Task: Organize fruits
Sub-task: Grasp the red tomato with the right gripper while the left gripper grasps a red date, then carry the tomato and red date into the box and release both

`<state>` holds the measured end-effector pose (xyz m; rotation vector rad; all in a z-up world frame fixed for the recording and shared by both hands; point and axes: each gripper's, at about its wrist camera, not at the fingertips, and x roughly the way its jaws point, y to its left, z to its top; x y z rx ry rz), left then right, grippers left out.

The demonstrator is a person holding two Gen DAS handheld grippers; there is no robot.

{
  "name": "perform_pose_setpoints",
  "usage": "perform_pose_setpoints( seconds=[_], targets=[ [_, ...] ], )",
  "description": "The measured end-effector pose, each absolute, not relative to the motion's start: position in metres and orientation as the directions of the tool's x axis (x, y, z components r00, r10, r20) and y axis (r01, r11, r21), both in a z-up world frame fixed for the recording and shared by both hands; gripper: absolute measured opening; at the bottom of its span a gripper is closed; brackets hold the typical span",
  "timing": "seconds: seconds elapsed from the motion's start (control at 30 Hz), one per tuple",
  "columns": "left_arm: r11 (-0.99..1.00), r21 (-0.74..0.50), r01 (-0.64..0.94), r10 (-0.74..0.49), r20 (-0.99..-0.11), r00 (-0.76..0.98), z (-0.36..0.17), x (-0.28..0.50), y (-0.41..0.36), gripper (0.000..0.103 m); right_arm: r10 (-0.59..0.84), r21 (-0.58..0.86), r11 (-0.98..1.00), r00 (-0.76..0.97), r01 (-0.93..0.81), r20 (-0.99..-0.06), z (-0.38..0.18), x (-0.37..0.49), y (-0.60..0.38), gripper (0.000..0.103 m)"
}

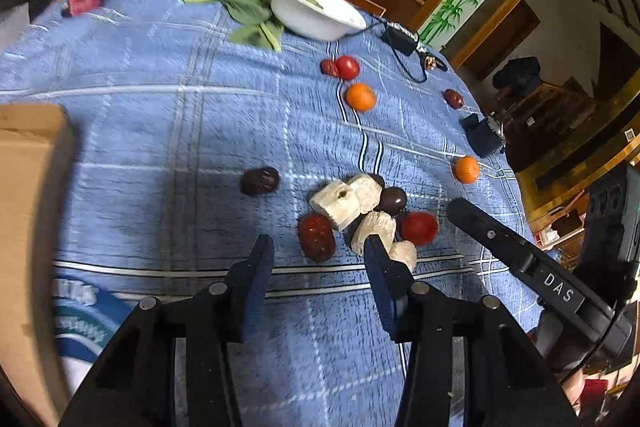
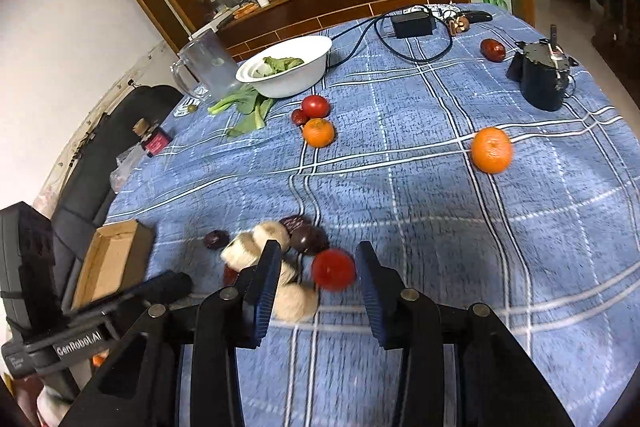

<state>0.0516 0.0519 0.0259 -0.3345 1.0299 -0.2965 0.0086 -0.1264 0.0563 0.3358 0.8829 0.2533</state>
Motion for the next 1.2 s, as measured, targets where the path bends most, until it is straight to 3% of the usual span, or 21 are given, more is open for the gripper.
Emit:
perform_pose_setpoints(
  seconds=[0.13,0.27,0.53,0.7,0.9,1.2],
  targets=[
    [0.933,-0.336,0.13,-0.353,-0.78,0.516,0.021,0.054,0.035,0.045,0.346,0.374,0.923,0.62,-0.091,-0.704,0.045,0.012,-0.127,0.042],
    [0.942,-0.286,0.176,-0.335,-0.776,0.535,0.019,0.054,0.026,0.025,0.366,0.392,0.915,0.605,-0.095,-0.707,0.036,0.016,-0.13,0.04],
    [0.933,-0.308,0.184,-0.358,-0.774,0.522,0.006,0.059,0.031,0.025,0.356,0.359,0.926,0.576,-0.115,-0.736,0.024,0.018,-0.117,0.038],
    [0.942,-0.256,0.219,-0.335,-0.78,0.529,0.007,0.058,0.023,0.025,0.334,0.337,0.935,0.585,-0.108,-0.739,0.022,0.019,-0.116,0.035],
    [0.914,-0.355,0.195,-0.404,-0.767,0.499,0.004,0.06,0.038,0.021,0.312,0.344,0.937,0.602,-0.067,-0.735,0.023,0.018,-0.125,0.031],
    [0.937,-0.262,0.232,-0.348,-0.766,0.54,0.005,0.057,0.023,0.022,0.292,0.311,0.947,0.61,-0.078,-0.737,0.02,0.02,-0.118,0.032]
  ],
)
